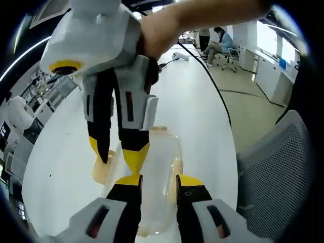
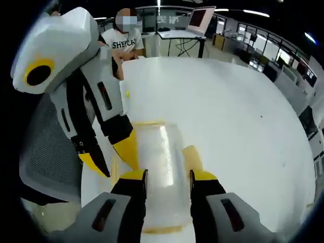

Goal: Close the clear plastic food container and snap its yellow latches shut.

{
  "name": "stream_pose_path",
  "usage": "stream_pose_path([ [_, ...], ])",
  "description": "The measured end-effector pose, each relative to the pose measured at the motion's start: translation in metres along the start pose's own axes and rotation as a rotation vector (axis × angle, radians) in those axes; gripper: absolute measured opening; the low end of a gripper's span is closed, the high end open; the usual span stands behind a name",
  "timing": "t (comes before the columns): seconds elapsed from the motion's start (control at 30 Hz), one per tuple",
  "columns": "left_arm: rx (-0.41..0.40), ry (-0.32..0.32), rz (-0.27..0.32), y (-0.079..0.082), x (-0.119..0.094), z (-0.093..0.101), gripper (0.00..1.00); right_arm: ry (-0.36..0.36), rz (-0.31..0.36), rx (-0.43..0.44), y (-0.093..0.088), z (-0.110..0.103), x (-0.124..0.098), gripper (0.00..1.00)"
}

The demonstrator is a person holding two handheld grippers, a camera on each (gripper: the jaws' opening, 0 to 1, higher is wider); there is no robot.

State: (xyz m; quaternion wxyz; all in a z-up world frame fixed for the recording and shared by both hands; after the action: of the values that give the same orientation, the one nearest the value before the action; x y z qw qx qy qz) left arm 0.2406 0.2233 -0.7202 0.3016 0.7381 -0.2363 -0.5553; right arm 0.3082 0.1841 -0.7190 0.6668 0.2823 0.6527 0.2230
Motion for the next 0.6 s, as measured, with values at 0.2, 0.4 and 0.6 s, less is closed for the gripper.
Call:
stream_pose_path([
  [0.2, 0.040, 0.043, -0.006, 0.000, 0.002, -0.002, 0.24, 0.041, -0.061, -0.005, 0.002, 0.008, 0.002, 0.35],
  [0.4, 0.058, 0.042, -0.023, 0.002, 0.003, -0.002, 0.24, 0.096, -0.142, -0.021, -0.002, 0.012, 0.008, 0.38],
  [0.6, 0.076, 0.033, -0.039, 0.003, 0.003, -0.002, 0.24, 0.146, -0.186, -0.016, -0.001, 0.014, 0.013, 0.36],
])
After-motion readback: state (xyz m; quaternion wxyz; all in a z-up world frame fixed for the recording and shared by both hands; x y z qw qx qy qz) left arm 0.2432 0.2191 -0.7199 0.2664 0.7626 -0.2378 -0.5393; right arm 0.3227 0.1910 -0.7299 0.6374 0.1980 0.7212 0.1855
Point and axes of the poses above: the point that each gripper's makers call its tool centre point, and the gripper's own axes: x roughly forward along the fingers, z roughly to its right, y roughly out of its top, the point moved 5 cm from there along -x, roughly backward along the fingers, and after that the axes turned 6 degrees about z, right-handed, at the moved point
